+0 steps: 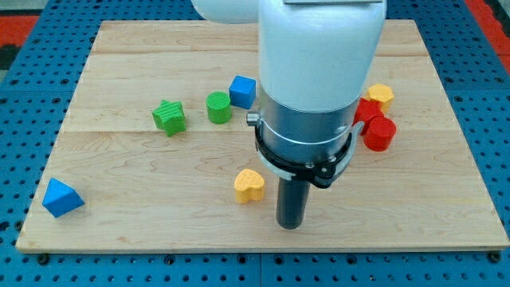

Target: Push the heart parallel to the red circle

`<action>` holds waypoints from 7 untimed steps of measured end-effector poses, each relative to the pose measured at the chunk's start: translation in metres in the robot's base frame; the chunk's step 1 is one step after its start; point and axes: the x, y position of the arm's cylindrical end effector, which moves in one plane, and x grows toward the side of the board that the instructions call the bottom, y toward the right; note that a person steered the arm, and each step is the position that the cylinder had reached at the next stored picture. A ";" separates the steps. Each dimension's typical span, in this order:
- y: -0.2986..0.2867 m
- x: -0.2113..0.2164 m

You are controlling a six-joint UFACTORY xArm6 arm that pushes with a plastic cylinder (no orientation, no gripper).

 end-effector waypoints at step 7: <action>-0.013 -0.057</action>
